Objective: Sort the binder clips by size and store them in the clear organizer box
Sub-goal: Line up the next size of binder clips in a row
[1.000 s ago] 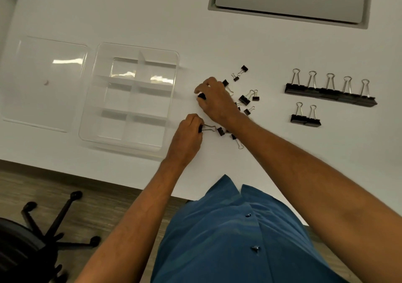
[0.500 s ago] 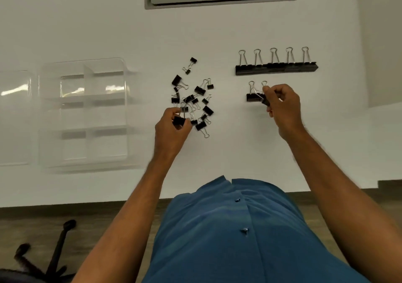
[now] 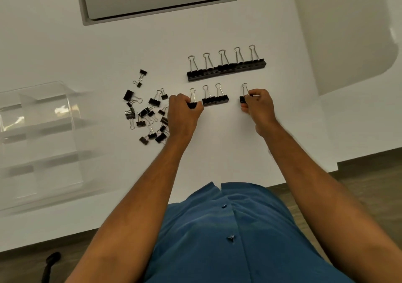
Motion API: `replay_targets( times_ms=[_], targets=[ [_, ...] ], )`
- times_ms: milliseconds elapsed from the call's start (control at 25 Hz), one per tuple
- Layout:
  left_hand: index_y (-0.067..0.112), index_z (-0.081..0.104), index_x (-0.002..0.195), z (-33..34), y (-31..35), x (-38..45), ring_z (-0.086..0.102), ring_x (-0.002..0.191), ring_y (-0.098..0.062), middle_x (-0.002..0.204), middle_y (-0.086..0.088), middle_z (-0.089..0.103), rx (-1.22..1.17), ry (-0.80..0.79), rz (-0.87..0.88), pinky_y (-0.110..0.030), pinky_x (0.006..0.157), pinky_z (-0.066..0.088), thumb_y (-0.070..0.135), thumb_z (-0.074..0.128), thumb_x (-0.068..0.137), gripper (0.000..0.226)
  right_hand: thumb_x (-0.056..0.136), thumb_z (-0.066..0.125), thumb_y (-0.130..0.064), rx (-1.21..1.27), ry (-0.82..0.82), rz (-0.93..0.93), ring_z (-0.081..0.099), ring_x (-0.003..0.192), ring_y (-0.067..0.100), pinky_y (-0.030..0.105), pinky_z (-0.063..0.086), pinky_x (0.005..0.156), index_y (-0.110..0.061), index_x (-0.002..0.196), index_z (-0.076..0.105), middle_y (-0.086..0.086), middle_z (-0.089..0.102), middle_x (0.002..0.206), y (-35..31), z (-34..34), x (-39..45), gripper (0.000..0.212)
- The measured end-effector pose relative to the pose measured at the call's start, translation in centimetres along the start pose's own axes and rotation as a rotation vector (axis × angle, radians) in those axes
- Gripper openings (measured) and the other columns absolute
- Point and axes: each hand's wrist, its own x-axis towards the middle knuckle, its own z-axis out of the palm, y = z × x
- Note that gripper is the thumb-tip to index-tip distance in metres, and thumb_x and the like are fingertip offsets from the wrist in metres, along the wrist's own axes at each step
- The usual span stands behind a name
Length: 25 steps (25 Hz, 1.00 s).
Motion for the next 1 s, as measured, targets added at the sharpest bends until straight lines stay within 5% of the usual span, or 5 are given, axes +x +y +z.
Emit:
replay_targets(
  times_ms=[160,280,480,760,1000],
  targets=[
    [0.014,0.055,0.097,1.5,0.1,1.4,0.056,0.082,-0.018,0.102,-0.001,0.051,0.163,0.010,-0.030,-0.033,0.069,0.053,0.046,0.070,0.086,0.037,0.096,0.056,-0.006,-0.098,0.024,-0.062,0.067,0.075,0.014,0.024,0.060,0.070,-0.013,0.113,0.057,0.010,0.063,0.111,-0.2,0.8,1.2,0.019],
    [0.012,0.052,0.105,1.6,0.3,1.5,0.054,0.086,-0.020,0.105,-0.004,0.052,0.243,0.010,-0.014,-0.035,0.071,0.051,0.053,0.068,0.086,0.048,0.095,0.060,-0.013,-0.266,0.007,-0.169,0.066,0.089,0.022,0.025,0.058,0.071,-0.016,0.123,0.054,0.007,0.045,0.126,0.0,0.8,1.2,0.028],
    [0.013,0.053,0.129,1.4,-1.6,1.0,0.044,0.115,-0.018,0.125,-0.007,0.045,0.202,-0.053,0.265,-0.021,0.094,0.040,0.035,0.078,0.084,0.056,0.084,0.064,-0.005,-0.755,-0.036,-0.745,0.046,0.114,0.018,0.018,0.043,0.082,-0.019,0.127,0.059,0.004,0.047,0.130,1.5,-0.8,1.4,0.046],
    [0.019,0.067,0.120,2.2,-1.7,1.9,0.041,0.113,-0.013,0.119,-0.003,0.046,0.182,-0.110,0.316,-0.016,0.096,0.032,0.024,0.077,0.085,0.037,0.089,0.071,-0.009,-0.778,-0.240,-0.792,0.047,0.115,0.019,0.008,0.032,0.098,-0.017,0.124,0.067,0.005,0.052,0.123,1.5,-0.8,4.1,0.036],
    [0.021,0.071,0.114,2.4,-1.6,2.3,0.036,0.107,-0.009,0.111,0.004,0.043,0.162,-0.099,0.303,-0.012,0.093,0.028,0.022,0.077,0.084,0.030,0.089,0.074,-0.018,-0.789,-0.292,-0.776,0.046,0.116,0.018,0.015,0.035,0.098,-0.020,0.124,0.068,0.005,0.051,0.123,1.1,-0.6,4.0,0.036]
  ],
)
